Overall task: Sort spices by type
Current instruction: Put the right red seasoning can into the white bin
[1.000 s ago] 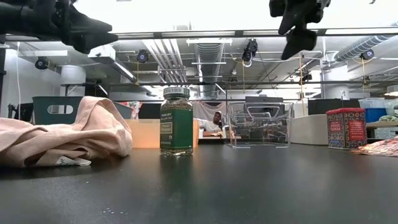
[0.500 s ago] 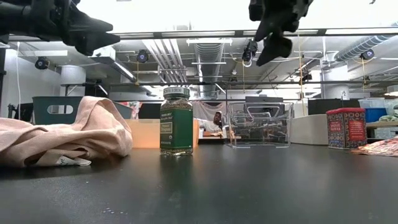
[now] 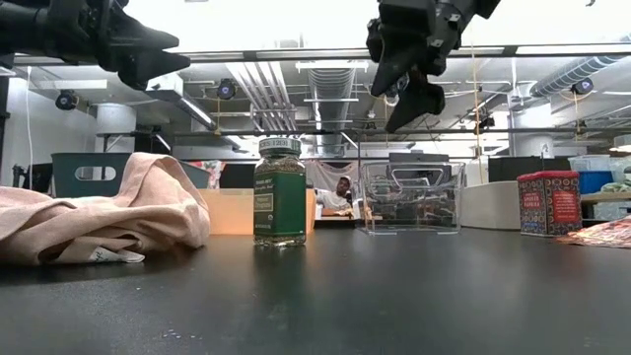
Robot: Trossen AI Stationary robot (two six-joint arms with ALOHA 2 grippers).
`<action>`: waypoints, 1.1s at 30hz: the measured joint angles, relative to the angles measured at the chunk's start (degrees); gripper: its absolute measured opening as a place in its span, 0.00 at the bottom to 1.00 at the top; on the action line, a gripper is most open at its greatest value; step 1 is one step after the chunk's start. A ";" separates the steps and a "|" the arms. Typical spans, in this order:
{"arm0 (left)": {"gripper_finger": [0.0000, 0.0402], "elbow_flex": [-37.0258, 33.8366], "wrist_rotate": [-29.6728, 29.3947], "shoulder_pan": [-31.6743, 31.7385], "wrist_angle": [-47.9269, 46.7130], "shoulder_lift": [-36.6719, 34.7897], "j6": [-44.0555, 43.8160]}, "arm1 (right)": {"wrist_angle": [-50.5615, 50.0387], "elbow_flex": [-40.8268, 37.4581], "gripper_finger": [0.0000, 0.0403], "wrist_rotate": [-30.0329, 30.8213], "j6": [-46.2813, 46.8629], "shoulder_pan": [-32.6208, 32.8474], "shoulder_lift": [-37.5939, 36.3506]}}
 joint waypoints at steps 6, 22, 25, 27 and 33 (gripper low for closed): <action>0.65 0.02 -0.02 0.02 0.33 0.00 -0.02 | -14.46 4.15 0.90 -1.04 14.81 -0.12 2.75; 0.65 0.02 -0.07 0.01 3.96 -0.07 -0.02 | -44.97 6.79 0.90 4.59 25.57 2.01 -0.77; 0.65 0.06 -0.09 0.01 4.20 -0.09 -0.02 | -45.18 6.58 0.90 5.32 25.81 0.54 -2.89; 0.65 0.05 -0.10 0.01 4.13 -0.07 -0.03 | -45.15 6.12 0.90 6.95 25.76 -0.48 -4.16; 0.65 0.05 -0.22 0.02 4.13 -0.07 -0.02 | -44.53 0.97 0.90 8.23 25.56 -4.81 -8.76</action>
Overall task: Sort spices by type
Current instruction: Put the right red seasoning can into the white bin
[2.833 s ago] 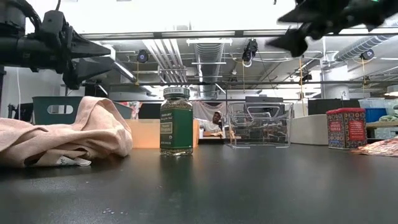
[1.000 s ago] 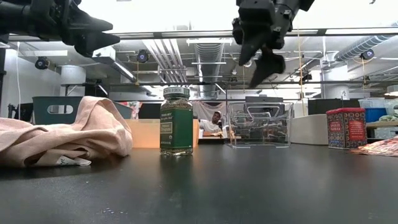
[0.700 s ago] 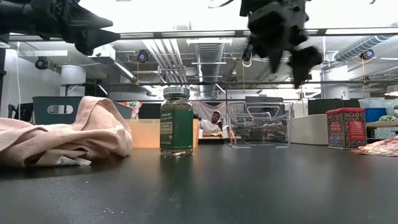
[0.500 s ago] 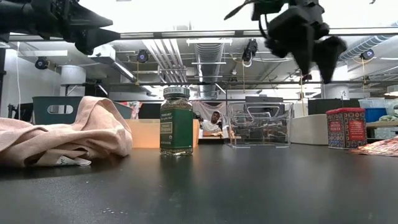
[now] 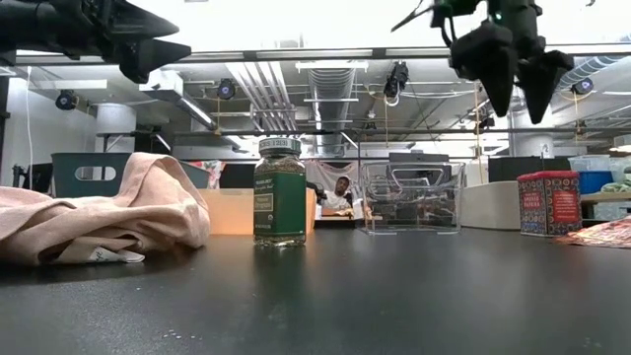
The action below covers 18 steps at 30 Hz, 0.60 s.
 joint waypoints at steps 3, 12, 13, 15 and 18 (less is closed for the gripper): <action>0.65 0.02 -0.02 -0.01 0.02 0.00 0.00 | 0.33 -3.51 0.90 -0.05 0.26 -1.72 -1.93; 0.65 0.01 -0.02 0.00 -0.05 0.06 -0.18 | 8.31 -12.81 0.90 -0.69 2.00 -4.09 -5.62; 0.65 0.00 -0.02 0.00 -0.05 0.11 -0.12 | 8.71 -13.70 0.90 -0.69 2.31 -4.11 -5.62; 0.65 0.02 -0.02 0.00 -0.05 0.11 -0.04 | 10.11 -15.44 0.90 -0.71 3.17 -4.12 -5.57; 0.65 0.00 -0.02 0.00 -0.06 0.09 -0.08 | 10.53 -17.17 0.90 -0.69 4.03 -4.08 -5.05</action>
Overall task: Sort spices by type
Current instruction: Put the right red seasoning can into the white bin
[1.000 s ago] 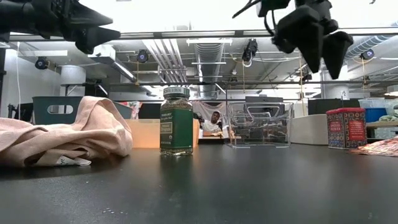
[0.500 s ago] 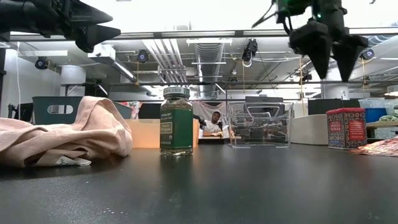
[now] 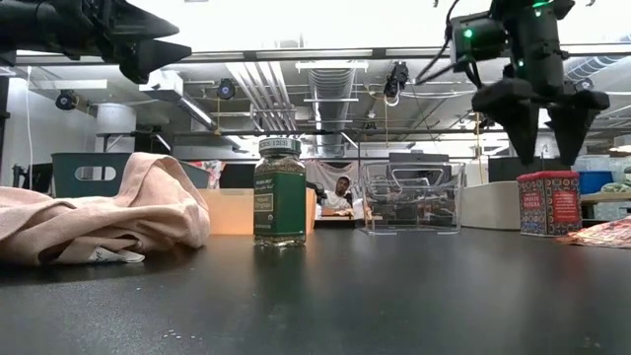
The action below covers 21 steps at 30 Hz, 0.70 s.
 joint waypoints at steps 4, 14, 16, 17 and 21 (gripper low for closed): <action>0.65 0.00 0.02 0.00 -0.15 0.06 -1.00 | 2.56 -1.59 0.90 -0.02 -0.01 0.00 0.39; 0.65 -0.01 0.02 0.00 -0.27 0.78 -1.63 | 7.76 -6.37 0.90 0.49 -0.01 -0.04 0.50; 0.65 -0.01 0.02 0.00 -0.27 0.78 -1.96 | 9.32 -6.84 0.90 0.49 -0.31 -0.04 0.50; 0.65 0.01 0.02 0.00 -0.27 0.78 -2.04 | 9.96 -7.01 0.90 0.50 -0.48 -0.04 0.50; 0.65 0.00 0.04 0.00 -0.27 0.78 -1.95 | 10.48 -7.15 0.86 0.51 -0.53 -0.04 0.50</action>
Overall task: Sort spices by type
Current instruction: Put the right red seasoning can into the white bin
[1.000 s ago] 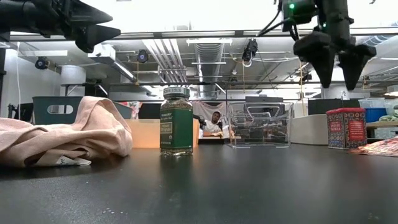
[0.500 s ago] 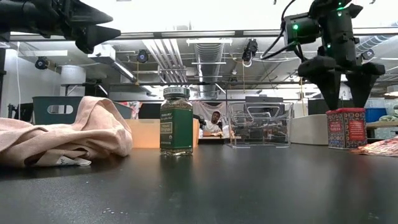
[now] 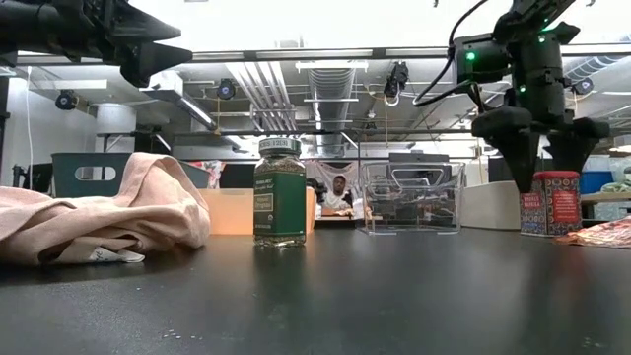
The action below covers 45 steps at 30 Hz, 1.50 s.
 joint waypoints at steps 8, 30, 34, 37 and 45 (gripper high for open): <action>0.65 0.00 0.01 0.00 -0.02 0.00 0.33 | 0.19 -0.13 0.56 0.09 -0.03 0.00 0.00; 0.65 -0.01 0.01 -0.01 0.07 0.15 1.10 | -6.26 27.71 0.53 0.69 -8.36 -4.48 2.26; 0.65 -0.01 0.01 0.00 0.04 0.15 0.95 | -12.75 34.82 0.53 2.96 -12.94 -8.37 6.23; 0.65 -0.01 0.04 0.00 -0.13 0.15 0.46 | -19.43 38.65 0.53 4.27 -14.64 -9.48 8.48; 0.65 -0.01 0.14 0.00 0.04 0.15 0.35 | -23.11 41.25 0.53 8.60 -15.30 -9.60 8.99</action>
